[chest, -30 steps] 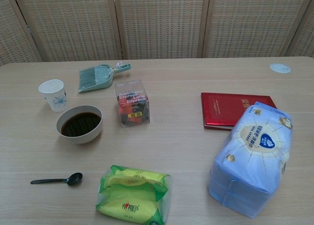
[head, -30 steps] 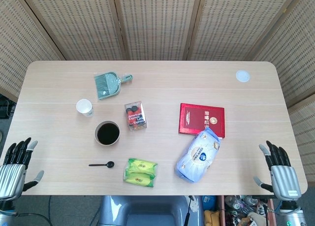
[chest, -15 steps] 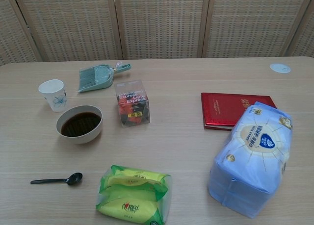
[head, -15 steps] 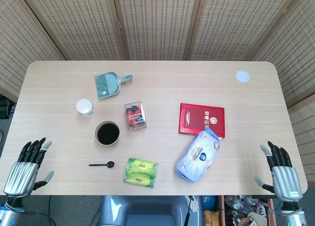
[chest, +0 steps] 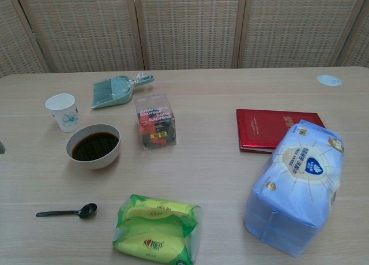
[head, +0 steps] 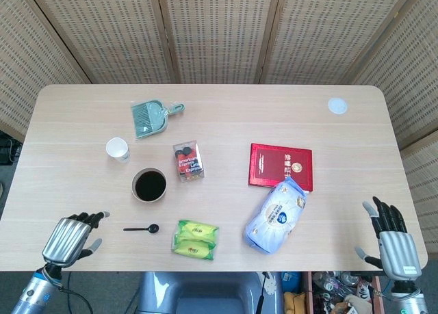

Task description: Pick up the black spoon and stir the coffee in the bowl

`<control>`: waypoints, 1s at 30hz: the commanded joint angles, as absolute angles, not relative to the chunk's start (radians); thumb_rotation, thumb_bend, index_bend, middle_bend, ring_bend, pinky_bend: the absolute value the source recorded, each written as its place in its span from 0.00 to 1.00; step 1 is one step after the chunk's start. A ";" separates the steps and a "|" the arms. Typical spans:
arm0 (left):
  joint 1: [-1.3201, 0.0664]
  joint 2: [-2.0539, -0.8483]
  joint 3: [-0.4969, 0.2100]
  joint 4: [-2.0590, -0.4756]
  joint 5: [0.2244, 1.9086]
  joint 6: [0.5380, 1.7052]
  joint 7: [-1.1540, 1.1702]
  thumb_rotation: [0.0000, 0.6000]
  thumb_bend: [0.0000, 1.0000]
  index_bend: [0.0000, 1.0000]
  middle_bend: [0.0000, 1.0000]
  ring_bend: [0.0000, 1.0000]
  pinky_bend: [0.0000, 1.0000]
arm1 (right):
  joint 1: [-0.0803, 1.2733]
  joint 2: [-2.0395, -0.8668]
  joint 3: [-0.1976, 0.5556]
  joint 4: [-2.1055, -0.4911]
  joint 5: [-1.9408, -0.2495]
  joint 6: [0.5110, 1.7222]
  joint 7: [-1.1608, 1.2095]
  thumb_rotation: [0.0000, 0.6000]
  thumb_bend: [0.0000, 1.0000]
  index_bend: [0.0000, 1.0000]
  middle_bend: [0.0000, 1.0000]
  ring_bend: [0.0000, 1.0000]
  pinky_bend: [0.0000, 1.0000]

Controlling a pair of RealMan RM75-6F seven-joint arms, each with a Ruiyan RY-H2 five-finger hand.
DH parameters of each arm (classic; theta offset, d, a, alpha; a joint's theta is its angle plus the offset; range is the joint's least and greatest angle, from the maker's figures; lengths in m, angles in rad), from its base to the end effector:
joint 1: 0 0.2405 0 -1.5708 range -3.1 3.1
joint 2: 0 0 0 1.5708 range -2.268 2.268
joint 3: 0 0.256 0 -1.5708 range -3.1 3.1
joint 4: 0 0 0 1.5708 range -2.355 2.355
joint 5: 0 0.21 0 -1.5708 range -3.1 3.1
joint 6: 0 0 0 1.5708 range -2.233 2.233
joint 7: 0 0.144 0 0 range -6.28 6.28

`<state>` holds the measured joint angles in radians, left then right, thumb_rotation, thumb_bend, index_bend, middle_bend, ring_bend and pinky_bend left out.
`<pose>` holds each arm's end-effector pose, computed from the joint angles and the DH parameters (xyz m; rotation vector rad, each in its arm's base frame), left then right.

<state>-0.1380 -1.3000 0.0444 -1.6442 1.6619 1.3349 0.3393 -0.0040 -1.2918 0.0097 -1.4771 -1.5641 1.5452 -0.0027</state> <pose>-0.2632 0.1663 0.0618 -1.7689 -0.8128 -0.8169 -0.3250 -0.1447 0.1137 1.3641 -0.9456 0.9114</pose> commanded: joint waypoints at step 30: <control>-0.284 -1.550 -0.034 -1.476 1.378 1.097 0.546 1.00 0.29 0.51 0.79 0.71 0.71 | -0.007 -1.290 0.010 -1.471 -1.535 1.520 -0.009 1.00 0.24 0.07 0.02 0.00 0.00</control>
